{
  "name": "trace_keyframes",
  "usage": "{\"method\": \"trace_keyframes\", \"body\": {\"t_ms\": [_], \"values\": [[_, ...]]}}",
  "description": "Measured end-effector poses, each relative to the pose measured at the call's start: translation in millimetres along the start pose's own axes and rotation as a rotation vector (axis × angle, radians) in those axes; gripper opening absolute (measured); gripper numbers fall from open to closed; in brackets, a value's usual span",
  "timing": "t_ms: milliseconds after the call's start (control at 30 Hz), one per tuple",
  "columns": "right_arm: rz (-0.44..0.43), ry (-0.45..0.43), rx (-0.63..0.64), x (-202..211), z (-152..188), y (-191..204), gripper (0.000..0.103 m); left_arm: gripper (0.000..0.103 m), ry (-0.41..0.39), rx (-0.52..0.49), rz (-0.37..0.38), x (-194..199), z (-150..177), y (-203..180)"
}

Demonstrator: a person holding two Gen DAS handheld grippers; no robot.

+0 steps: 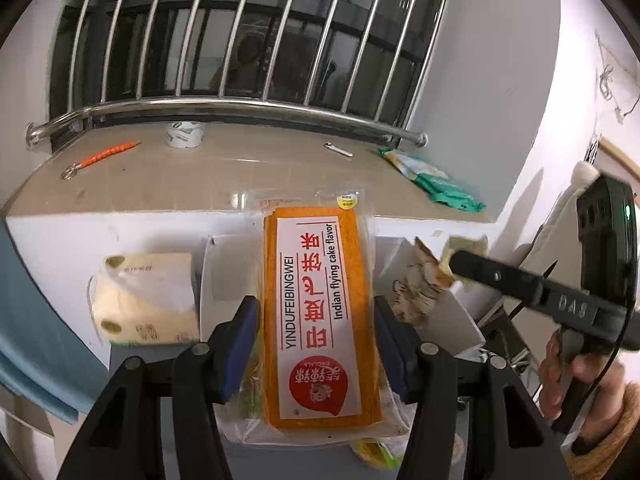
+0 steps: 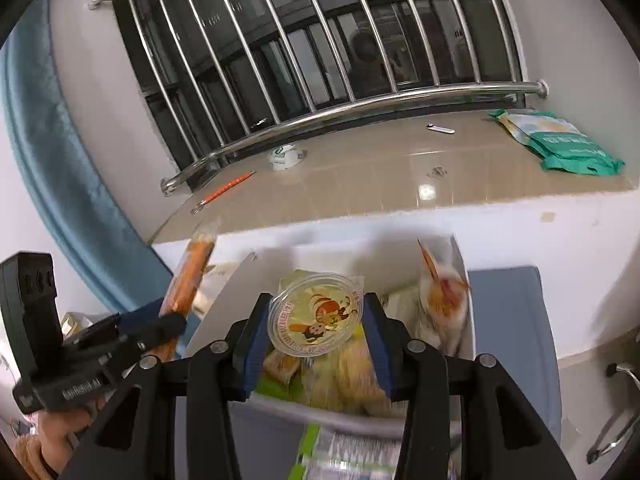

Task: Organize snacks
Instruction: 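Drop the orange bag into the box with the left tool while the right tool drops a jelly cup, then grasp the silver snack bag with the right tool and lift it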

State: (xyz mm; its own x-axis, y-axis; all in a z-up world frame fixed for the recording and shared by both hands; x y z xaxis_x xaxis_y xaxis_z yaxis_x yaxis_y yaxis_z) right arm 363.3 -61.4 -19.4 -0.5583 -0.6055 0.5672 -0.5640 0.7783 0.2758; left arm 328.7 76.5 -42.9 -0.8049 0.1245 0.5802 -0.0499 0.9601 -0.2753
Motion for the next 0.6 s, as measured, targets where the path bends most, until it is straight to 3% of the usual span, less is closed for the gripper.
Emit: {"method": "trace_keyframes", "body": {"t_ms": [33,67,100,133,167,333,600], "values": [[0.003,0.006,-0.006,-8,-6,0,0.050,0.071,0.007,0.001,-0.007,-7,-4,3],[0.006,0.018,-0.014,-15,-12,-1,0.055,0.090,0.028,0.000,-0.007,-13,-4,4],[0.002,0.038,-0.019,-22,-15,-1,0.064,0.103,0.042,0.004,-0.007,-16,-2,5],[-0.003,0.053,-0.028,-25,-15,-3,0.087,0.103,0.038,0.020,-0.024,-17,-2,10],[0.008,0.056,-0.046,-26,-18,-5,0.102,0.103,0.034,0.034,-0.041,-18,-1,15],[0.017,0.003,-0.103,-12,-20,-15,0.103,0.103,0.053,0.054,-0.058,-14,7,24],[-0.010,-0.049,-0.036,26,-13,-3,0.103,0.103,0.003,-0.025,-0.076,21,7,5]]}}
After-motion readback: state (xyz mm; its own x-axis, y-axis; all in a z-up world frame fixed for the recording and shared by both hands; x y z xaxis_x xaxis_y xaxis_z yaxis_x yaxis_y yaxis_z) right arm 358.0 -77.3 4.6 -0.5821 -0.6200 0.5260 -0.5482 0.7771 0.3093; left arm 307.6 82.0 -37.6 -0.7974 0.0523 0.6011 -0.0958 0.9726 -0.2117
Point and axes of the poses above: each gripper's, at about its wrist camera, not at the fingertips, and x roughly against the way its jaws point, y to its left, z to its underside, the point moved 9 cm from there along -x, roughly the way its jaws point, and after that the axes turned 2 degrees about x, right-handed, at the moved point
